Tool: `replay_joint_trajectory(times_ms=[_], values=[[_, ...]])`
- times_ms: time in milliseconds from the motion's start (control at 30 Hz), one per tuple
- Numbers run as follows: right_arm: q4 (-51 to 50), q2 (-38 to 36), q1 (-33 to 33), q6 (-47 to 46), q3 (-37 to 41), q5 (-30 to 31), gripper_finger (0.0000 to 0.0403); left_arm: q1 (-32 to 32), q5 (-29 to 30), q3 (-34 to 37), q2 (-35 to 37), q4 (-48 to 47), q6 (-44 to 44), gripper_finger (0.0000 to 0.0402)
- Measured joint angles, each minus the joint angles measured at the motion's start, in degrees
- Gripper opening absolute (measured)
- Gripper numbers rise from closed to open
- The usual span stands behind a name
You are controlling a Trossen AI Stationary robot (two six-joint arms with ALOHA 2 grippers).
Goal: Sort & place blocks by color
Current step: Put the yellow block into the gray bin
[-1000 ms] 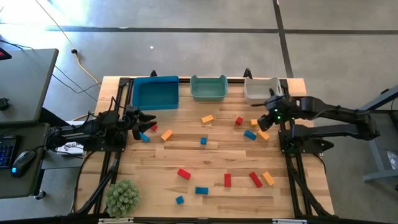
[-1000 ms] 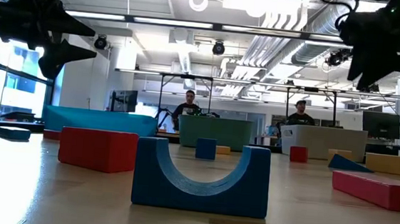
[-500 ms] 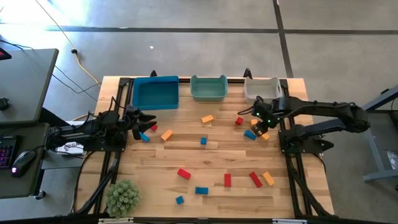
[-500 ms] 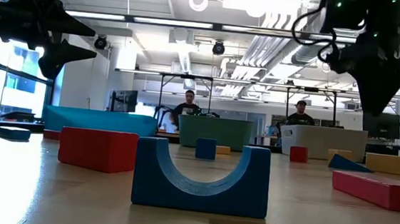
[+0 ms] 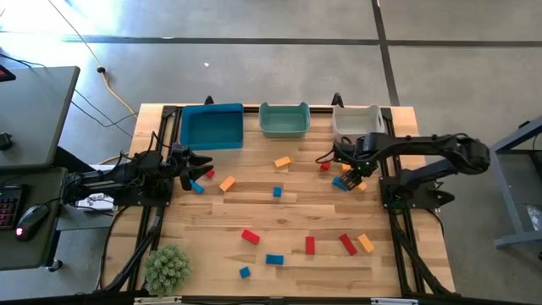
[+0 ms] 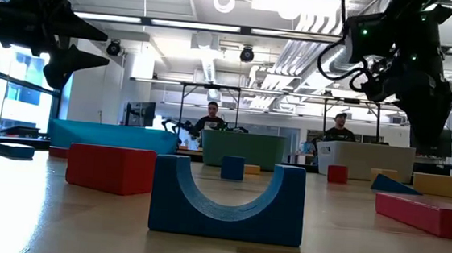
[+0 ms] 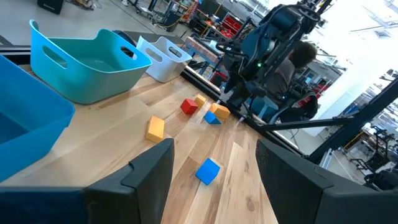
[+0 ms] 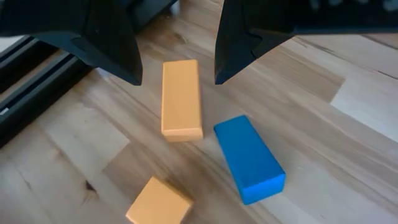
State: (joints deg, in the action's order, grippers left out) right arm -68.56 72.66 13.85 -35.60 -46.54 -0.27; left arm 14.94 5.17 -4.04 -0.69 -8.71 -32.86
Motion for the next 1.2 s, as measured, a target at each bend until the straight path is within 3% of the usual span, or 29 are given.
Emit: replay_joint_trajectory(times_ms=[1200], values=[[4.05, 20.13, 0.02, 4.59, 0.59, -1.71, 0.0189, 0.02, -0.04, -0.02, -0.02, 0.0, 0.02, 0.0216]])
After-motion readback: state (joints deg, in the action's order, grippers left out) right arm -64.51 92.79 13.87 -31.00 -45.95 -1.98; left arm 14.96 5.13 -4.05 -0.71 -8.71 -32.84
